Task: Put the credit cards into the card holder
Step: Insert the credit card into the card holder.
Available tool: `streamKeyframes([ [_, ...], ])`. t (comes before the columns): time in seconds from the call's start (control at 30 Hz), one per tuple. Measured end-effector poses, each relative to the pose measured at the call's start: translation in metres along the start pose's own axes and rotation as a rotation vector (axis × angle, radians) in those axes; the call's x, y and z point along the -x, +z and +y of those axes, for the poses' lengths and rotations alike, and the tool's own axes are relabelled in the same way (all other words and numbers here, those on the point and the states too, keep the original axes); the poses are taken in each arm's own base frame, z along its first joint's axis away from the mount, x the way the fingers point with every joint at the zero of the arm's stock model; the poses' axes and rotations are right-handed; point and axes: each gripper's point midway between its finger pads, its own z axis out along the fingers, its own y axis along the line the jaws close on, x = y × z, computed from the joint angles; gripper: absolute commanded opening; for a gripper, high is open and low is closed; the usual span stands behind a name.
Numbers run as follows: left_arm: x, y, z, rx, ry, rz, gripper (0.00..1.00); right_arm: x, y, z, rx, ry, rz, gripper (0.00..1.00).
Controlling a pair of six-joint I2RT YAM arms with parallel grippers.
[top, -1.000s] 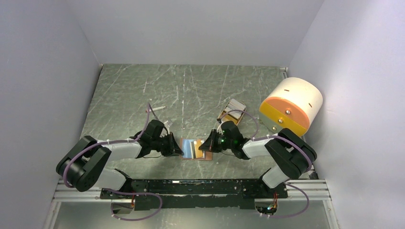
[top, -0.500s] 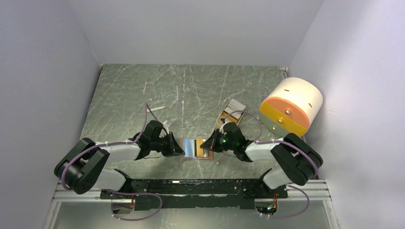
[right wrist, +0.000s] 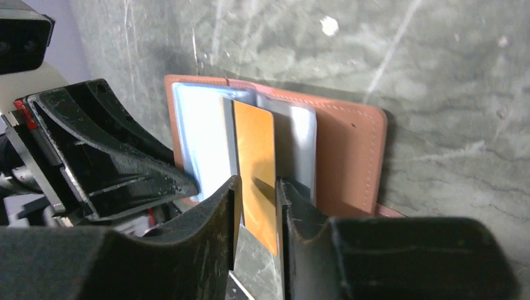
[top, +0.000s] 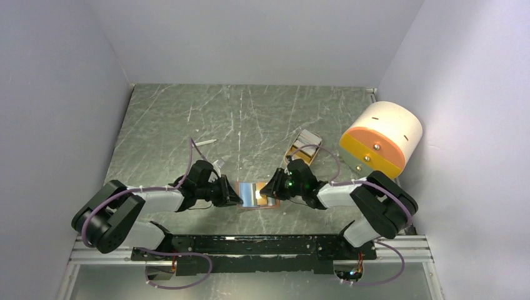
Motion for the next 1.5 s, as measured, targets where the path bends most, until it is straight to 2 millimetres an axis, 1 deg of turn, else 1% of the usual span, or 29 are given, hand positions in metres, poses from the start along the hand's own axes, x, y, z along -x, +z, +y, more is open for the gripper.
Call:
streamKeyframes([
  [0.07, -0.001, 0.000, 0.000, -0.001, 0.001, 0.002, 0.27, 0.006, 0.000, 0.005, -0.028, -0.028, -0.010, 0.50],
  [0.1, -0.001, 0.000, -0.001, -0.001, -0.001, 0.002, 0.29, 0.010, -0.001, 0.007, -0.045, -0.043, -0.021, 0.53],
  [0.17, -0.001, 0.000, -0.001, -0.004, 0.000, 0.003, 0.30, 0.016, -0.005, 0.007, -0.075, -0.067, -0.041, 0.54],
  [0.23, -0.001, -0.001, -0.003, -0.010, 0.005, 0.001, 0.30, 0.018, -0.008, 0.005, -0.095, -0.082, -0.050, 0.54],
  [0.3, 0.000, -0.002, -0.005, -0.015, 0.012, -0.002, 0.27, 0.017, -0.009, 0.003, -0.104, -0.086, -0.050, 0.54],
  [0.43, 0.000, -0.002, -0.006, -0.019, 0.014, -0.003, 0.18, 0.016, -0.008, 0.004, -0.104, -0.091, -0.048, 0.50],
  [0.6, 0.001, -0.001, -0.012, -0.044, 0.023, -0.006, 0.19, 0.010, -0.006, 0.005, -0.100, -0.099, -0.033, 0.50],
  [0.77, 0.001, -0.001, -0.015, -0.057, 0.026, -0.004, 0.18, 0.007, 0.000, 0.012, -0.079, -0.092, -0.024, 0.50],
  [0.87, 0.000, 0.000, -0.015, -0.060, 0.027, -0.003, 0.23, 0.003, 0.003, 0.017, -0.056, -0.079, -0.012, 0.50],
  [1.0, -0.001, 0.000, -0.016, -0.062, 0.030, 0.001, 0.24, -0.002, 0.008, 0.022, -0.019, -0.057, 0.011, 0.49],
  [1.07, -0.002, 0.000, -0.016, -0.063, 0.032, 0.003, 0.26, -0.004, 0.009, 0.024, -0.005, -0.052, 0.019, 0.45],
  [1.2, -0.002, 0.000, -0.017, -0.064, 0.033, 0.005, 0.34, -0.006, 0.008, 0.025, 0.018, -0.046, 0.020, 0.38],
  [1.33, -0.002, -0.001, -0.018, -0.069, 0.036, 0.002, 0.37, -0.012, 0.006, 0.020, 0.022, -0.042, 0.024, 0.36],
  [1.5, 0.000, -0.001, -0.026, -0.102, 0.043, -0.002, 0.40, -0.013, 0.007, 0.024, 0.056, -0.047, 0.030, 0.34],
])
